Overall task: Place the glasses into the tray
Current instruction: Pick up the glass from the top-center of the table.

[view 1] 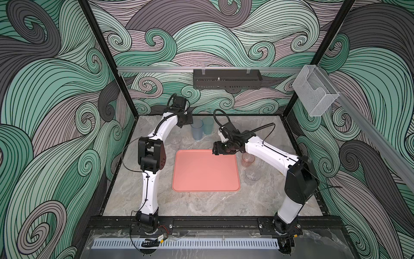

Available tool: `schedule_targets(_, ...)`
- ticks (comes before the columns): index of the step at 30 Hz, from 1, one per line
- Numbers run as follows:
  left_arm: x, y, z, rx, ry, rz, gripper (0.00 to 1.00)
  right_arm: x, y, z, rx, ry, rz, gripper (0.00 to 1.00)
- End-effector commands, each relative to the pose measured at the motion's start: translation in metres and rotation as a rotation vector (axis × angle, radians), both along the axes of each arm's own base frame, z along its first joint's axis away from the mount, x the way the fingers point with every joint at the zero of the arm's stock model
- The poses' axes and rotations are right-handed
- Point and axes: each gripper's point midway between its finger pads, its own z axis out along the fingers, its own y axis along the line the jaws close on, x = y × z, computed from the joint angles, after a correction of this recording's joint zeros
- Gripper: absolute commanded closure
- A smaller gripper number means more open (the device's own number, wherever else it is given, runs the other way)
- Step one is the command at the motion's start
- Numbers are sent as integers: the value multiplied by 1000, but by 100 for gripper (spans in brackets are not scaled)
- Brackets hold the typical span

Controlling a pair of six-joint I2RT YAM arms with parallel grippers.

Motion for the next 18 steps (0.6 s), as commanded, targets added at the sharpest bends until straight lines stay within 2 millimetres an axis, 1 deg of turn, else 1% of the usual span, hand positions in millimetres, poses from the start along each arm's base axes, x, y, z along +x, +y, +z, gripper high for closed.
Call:
schedule_targets(1,2,-3,0,67,-11,-18,52,2,-4,5,-12,-28,1,30)
schedule_targets(6,-1,-9,-12,126,4,-43,65,2,-4,4,-11,-25,-1,31)
schedule_targets(9,-2,-10,-14,140,5,-53,74,2,-4,3,-14,-26,0,30)
schedule_targets(15,-4,-16,-2,109,-12,-67,85,1,-5,0,-18,-19,-3,31)
schedule_targets(18,-9,-19,8,92,-18,-81,93,0,-6,2,-17,-22,-7,31)
